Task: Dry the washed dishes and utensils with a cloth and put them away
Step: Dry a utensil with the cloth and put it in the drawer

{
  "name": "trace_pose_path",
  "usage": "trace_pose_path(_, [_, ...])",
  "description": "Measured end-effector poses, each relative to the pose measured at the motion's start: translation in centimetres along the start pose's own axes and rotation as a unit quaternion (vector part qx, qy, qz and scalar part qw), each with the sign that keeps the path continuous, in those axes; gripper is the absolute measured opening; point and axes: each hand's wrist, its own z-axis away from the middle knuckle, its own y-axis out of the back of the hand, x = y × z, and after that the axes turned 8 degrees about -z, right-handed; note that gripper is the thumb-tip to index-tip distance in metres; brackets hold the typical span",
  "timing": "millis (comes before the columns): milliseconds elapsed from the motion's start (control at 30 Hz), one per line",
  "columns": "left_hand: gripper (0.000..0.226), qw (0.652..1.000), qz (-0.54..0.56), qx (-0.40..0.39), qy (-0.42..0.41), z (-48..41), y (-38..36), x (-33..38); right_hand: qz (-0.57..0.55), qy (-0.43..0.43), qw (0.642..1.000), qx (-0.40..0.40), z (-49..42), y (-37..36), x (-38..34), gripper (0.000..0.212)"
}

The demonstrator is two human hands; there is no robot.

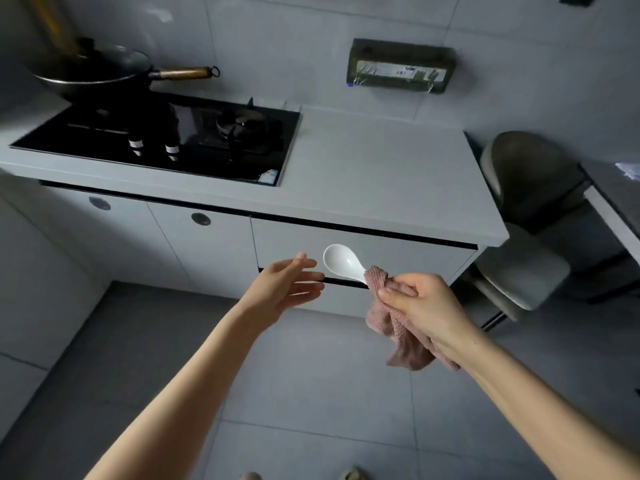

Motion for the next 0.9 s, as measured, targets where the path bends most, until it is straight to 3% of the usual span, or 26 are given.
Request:
trace_pose_path(100, [0.027,0.995,0.067,0.046,0.050,-3.9,-1.9,-0.8,0.019,-0.004,1.000,0.007,-3.1,3.6,1.2,0.035])
trace_pose_path(233, [0.017,0.963,0.222,0.108,0.111,-10.0,-4.2,-0.6,0.059,0.007,0.998,0.030,-7.5,7.0,2.5,0.063])
trace_pose_path(300, [0.021,0.932,0.320,0.120,0.122,-13.5,-4.8,-0.4,0.085,0.014,0.995,0.046,-10.0,8.2,3.2,0.056])
trace_pose_path(367, [0.032,0.899,0.396,0.137,0.129,-17.4,-4.9,-0.3,0.115,0.027,0.991,0.069,-12.5,9.1,3.7,0.037])
trace_pose_path(500, [0.047,0.868,0.445,0.174,0.137,-25.6,-4.7,-0.3,0.131,0.029,0.988,0.079,-18.2,10.5,4.3,0.027])
trace_pose_path(600, [0.045,0.847,0.472,0.199,0.141,-31.2,-4.2,0.0,0.107,0.002,0.991,0.075,-22.6,11.1,4.6,0.037])
trace_pose_path(733, [0.026,0.831,0.488,0.223,0.145,-35.8,-3.5,-0.5,0.095,-0.023,0.993,0.063,-27.3,11.2,4.9,0.055])
trace_pose_path(900, [0.039,0.784,0.566,0.225,0.119,-37.2,-2.9,-2.5,0.099,-0.049,0.993,0.031,-30.8,10.6,5.6,0.049])
